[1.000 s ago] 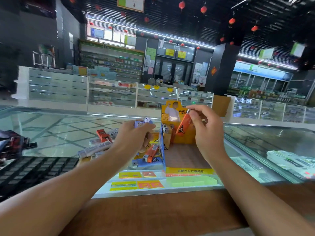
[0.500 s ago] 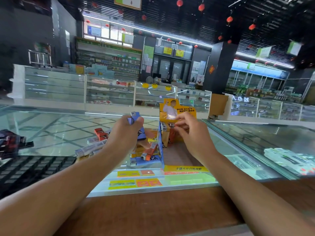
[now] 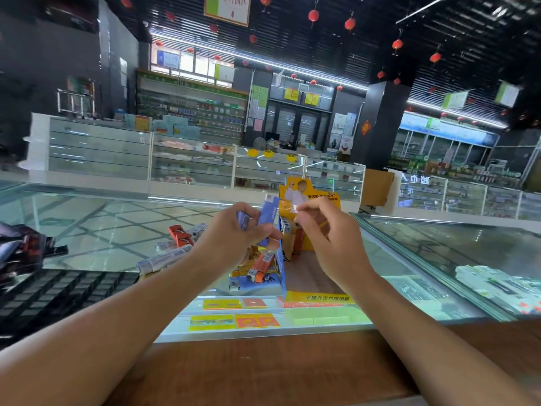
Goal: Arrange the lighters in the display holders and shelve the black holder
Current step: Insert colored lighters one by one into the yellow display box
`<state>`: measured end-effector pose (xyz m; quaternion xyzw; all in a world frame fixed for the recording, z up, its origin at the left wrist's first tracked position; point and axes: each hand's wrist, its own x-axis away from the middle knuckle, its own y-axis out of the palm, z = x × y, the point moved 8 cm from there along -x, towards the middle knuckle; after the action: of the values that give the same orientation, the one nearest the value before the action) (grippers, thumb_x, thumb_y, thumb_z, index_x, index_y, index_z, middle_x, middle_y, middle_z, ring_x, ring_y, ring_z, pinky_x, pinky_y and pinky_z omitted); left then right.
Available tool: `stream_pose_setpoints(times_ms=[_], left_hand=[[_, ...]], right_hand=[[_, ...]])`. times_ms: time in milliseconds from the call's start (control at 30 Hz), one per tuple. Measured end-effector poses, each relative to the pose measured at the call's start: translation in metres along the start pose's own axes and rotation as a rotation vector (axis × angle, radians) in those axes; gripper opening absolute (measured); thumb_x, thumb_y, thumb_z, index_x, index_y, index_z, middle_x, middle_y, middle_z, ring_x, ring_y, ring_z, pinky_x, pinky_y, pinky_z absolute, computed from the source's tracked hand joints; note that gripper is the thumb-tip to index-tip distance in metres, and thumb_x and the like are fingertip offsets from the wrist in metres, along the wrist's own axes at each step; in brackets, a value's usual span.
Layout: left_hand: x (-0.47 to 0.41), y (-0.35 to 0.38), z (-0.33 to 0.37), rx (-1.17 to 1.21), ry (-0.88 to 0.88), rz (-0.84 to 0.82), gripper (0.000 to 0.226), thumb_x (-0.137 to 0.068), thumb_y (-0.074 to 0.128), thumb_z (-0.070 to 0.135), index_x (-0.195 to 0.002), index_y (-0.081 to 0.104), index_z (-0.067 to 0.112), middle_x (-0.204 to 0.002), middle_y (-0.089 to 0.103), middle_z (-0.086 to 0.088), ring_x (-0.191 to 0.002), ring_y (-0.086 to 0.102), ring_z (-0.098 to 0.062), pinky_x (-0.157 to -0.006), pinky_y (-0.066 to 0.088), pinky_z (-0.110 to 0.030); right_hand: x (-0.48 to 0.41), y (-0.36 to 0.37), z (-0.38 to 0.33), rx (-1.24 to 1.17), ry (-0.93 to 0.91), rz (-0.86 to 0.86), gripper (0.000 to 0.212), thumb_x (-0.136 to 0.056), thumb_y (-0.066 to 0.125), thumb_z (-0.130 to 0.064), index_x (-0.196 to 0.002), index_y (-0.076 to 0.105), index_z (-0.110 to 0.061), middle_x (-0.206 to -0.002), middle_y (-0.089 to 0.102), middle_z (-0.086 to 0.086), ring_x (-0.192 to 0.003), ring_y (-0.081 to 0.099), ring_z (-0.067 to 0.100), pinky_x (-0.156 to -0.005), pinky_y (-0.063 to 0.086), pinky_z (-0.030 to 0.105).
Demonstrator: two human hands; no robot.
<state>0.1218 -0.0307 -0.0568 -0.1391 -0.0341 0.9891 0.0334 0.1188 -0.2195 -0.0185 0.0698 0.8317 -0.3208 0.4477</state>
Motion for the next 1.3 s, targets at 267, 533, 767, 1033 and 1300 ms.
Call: stream_pose_setpoints(times_ms=[267,533,767,1033,1300], left_hand=[[0.005,0.001,0.006,-0.235,0.112,0.000,0.015,-0.092,0.079,0.024,-0.094,0.066,0.017,-0.082,0.080,0.001,-0.089,0.067,-0.057,-0.079,0.055,-0.063],[0.006,0.004,0.012,-0.358,0.163,0.034,0.012,-0.092,0.078,0.029,-0.090,0.069,0.021,-0.066,0.074,0.008,-0.051,0.050,-0.018,-0.051,0.038,-0.025],[-0.001,-0.028,0.006,-0.369,0.039,0.282,0.011,-0.104,0.054,0.030,-0.111,0.047,0.023,-0.089,0.063,-0.002,-0.056,0.050,-0.013,-0.049,0.040,-0.029],[-0.011,-0.025,-0.007,-0.312,0.054,0.243,0.018,-0.108,0.050,0.021,-0.102,0.066,0.028,-0.080,0.072,-0.003,-0.064,0.059,-0.028,-0.063,0.051,-0.045],[-0.004,-0.025,0.006,-0.172,0.066,0.251,0.005,-0.102,0.066,0.024,-0.101,0.068,0.020,-0.082,0.080,0.005,-0.046,0.036,-0.014,-0.041,0.030,-0.021]], right_hand=[[-0.005,0.010,0.003,-0.320,0.159,-0.038,0.014,-0.093,0.080,-0.022,-0.104,0.077,-0.030,-0.090,0.075,-0.009,-0.074,0.060,0.017,-0.067,0.050,0.029],[-0.006,0.010,0.010,-0.596,0.223,-0.113,0.017,-0.094,0.074,-0.001,-0.107,0.075,-0.012,-0.097,0.079,0.010,-0.081,0.074,0.019,-0.063,0.057,0.029],[-0.017,-0.040,0.043,-0.158,0.145,0.086,0.014,-0.100,0.068,-0.011,-0.101,0.076,-0.022,-0.078,0.070,-0.014,-0.068,0.062,0.009,-0.064,0.048,0.026],[-0.014,-0.023,0.049,0.127,0.126,-0.019,0.016,-0.098,0.068,-0.011,-0.110,0.075,-0.020,-0.097,0.074,-0.008,-0.083,0.066,0.000,-0.071,0.045,0.011],[-0.013,-0.002,0.053,0.247,0.132,-0.142,0.011,-0.098,0.069,-0.013,-0.103,0.068,-0.023,-0.095,0.065,-0.010,-0.085,0.063,0.000,-0.076,0.053,0.024]])
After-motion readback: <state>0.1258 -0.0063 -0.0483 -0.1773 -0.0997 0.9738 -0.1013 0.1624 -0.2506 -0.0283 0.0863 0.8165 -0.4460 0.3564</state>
